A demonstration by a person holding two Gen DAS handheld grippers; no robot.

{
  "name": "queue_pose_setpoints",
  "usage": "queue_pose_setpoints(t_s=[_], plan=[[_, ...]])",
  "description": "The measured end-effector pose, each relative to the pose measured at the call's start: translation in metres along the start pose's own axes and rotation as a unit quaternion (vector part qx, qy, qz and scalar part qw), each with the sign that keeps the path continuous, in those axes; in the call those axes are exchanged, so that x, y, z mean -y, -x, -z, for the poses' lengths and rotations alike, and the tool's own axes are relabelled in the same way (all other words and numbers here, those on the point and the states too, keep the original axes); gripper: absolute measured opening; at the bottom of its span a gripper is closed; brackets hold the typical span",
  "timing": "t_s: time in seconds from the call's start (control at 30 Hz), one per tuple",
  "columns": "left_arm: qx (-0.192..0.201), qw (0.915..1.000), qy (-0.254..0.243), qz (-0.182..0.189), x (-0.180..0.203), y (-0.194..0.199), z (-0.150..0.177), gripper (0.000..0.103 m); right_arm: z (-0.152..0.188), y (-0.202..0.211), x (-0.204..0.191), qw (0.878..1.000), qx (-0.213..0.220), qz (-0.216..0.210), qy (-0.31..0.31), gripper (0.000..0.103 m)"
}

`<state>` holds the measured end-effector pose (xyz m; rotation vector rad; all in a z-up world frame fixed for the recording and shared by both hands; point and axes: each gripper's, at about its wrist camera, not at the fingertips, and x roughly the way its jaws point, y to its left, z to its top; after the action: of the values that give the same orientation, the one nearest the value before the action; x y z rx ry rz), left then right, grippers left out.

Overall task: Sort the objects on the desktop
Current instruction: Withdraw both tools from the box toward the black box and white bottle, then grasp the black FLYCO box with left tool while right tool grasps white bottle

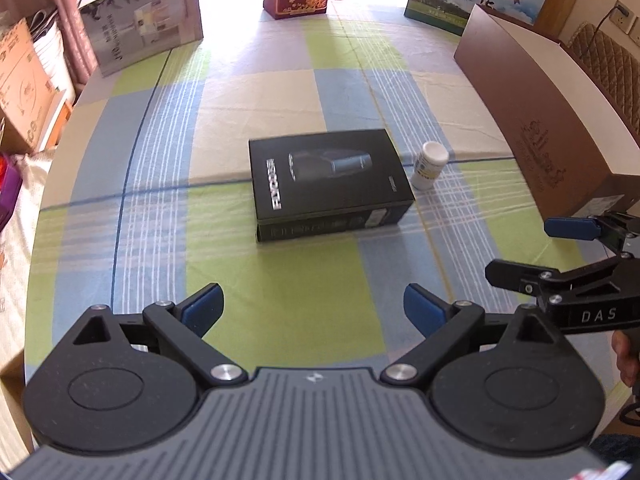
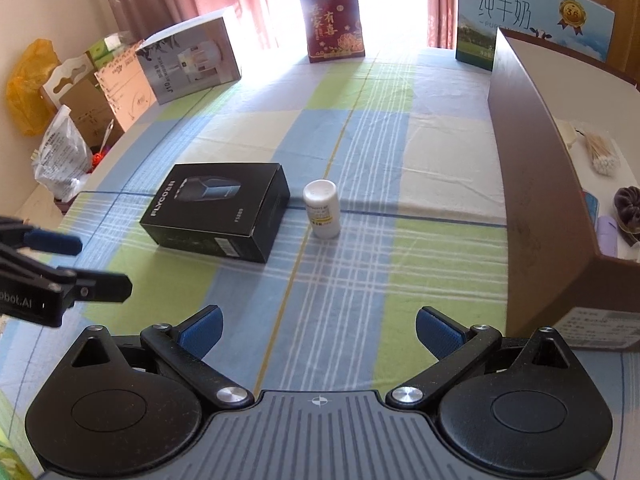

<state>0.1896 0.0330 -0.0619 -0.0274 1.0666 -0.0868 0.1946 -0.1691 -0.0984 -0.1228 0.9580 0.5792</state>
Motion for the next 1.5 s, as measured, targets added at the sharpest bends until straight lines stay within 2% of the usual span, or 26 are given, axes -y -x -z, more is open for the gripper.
queue_pose_setpoints(t_s=[0.07,0.17,0.2,0.23,0.43,0.63,0.87,1.17,1.33,1.43,1.5], plan=[[0.002,0.9999,-0.014,0.002,-0.003,-0.007,-0.006,0.095,-0.002,-0.005,-0.001,1.000,0.000,0.001,0.004,0.097],[0.004,0.9995,-0.031,0.003,-0.010,-0.017,-0.015,0.095,-0.003,-0.014,-0.001,1.000,-0.006,0.005,0.005,0.079],[0.005,0.9993,-0.036,0.003,-0.013,-0.020,-0.017,0.095,-0.004,-0.017,-0.001,1.000,-0.008,0.004,0.002,0.069],[0.006,0.9991,-0.041,0.004,-0.015,-0.023,-0.020,0.095,-0.004,-0.020,-0.001,1.000,-0.010,0.004,-0.001,0.065],[0.015,0.9961,-0.084,0.022,-0.025,-0.038,-0.031,0.095,-0.005,-0.034,0.005,0.999,-0.029,0.017,-0.027,0.065],[0.015,0.9887,-0.147,0.025,-0.025,-0.053,-0.038,0.095,-0.007,-0.039,0.018,0.997,-0.037,0.033,-0.060,0.065],[0.026,0.9783,-0.196,0.062,-0.032,-0.066,-0.050,0.095,-0.004,-0.039,0.027,0.995,-0.044,0.045,-0.081,0.066],[0.038,0.9486,-0.293,0.112,-0.036,-0.080,-0.058,0.100,0.006,-0.027,0.041,0.991,-0.051,0.062,-0.110,0.074],[0.042,0.9315,-0.338,0.127,-0.031,-0.089,-0.060,0.102,0.012,-0.021,0.047,0.988,-0.053,0.075,-0.126,0.078],[0.036,0.9247,-0.354,0.136,-0.026,-0.093,-0.059,0.100,0.011,-0.019,0.047,0.987,-0.053,0.076,-0.132,0.078],[0.025,0.9227,-0.354,0.151,-0.024,-0.093,-0.056,0.092,0.011,-0.019,0.046,0.987,-0.049,0.074,-0.131,0.078]])
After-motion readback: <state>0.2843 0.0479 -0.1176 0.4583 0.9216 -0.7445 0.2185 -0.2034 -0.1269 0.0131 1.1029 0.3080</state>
